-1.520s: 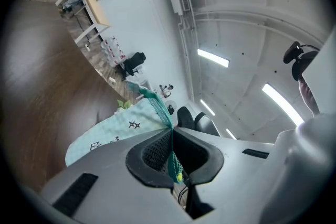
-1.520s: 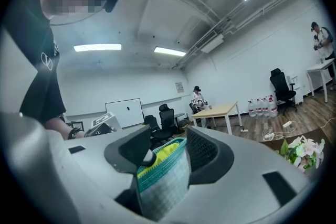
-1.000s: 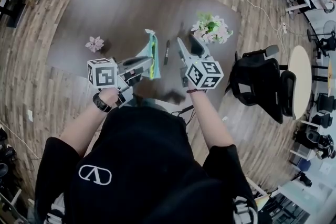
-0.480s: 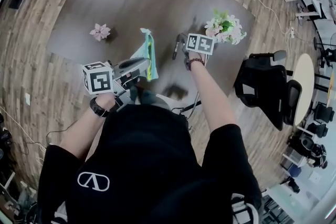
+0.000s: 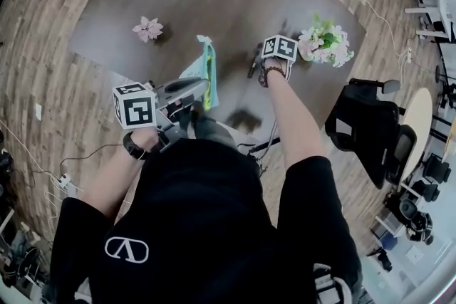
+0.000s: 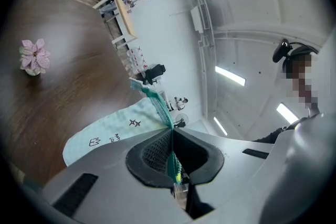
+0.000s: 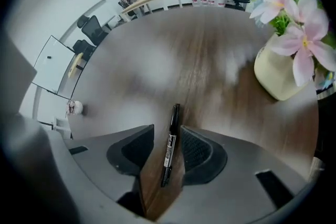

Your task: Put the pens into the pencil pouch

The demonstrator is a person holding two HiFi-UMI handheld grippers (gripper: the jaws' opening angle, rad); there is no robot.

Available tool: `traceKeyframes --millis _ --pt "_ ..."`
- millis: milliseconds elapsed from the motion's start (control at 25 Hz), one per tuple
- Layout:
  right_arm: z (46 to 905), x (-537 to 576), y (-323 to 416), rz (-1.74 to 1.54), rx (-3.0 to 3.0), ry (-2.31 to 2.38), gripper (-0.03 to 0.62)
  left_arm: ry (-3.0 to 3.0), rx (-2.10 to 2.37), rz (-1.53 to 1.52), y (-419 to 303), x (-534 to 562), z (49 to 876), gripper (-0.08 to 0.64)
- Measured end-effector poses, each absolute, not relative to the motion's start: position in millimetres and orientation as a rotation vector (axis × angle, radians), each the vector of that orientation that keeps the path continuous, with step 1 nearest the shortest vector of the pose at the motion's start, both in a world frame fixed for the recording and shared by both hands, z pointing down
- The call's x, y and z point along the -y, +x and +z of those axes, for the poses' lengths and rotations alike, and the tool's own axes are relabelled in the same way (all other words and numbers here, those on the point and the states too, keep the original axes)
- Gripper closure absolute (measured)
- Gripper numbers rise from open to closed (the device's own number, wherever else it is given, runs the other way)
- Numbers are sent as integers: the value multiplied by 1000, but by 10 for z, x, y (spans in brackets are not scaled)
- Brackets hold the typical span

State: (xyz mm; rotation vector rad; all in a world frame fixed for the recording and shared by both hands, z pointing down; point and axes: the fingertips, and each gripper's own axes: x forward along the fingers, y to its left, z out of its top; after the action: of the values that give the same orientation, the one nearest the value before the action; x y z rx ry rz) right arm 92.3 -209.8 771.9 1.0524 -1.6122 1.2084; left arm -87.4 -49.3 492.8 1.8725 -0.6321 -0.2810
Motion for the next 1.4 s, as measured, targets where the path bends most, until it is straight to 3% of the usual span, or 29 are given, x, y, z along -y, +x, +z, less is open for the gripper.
traceKeyframes --millis 240,440,840,1080,1400 --pt "7905 2014 908 1230 1524 1006 450 1851 629 -284 -890 449 4997 549" --pt "7956 2004 997 1127 1492 1002 546 1850 626 -277 -907 433 5022 548" --pt "7842 1988 993 1066 1560 989 548 1867 609 -261 -860 454 5005 548" --pt "7078 2199 889 928 1834 1063 548 1887 576 -248 -799 468 4918 548" --pt "5232 2188 755 629 2368 1229 548 1948 517 -229 -584 547 4677 548"
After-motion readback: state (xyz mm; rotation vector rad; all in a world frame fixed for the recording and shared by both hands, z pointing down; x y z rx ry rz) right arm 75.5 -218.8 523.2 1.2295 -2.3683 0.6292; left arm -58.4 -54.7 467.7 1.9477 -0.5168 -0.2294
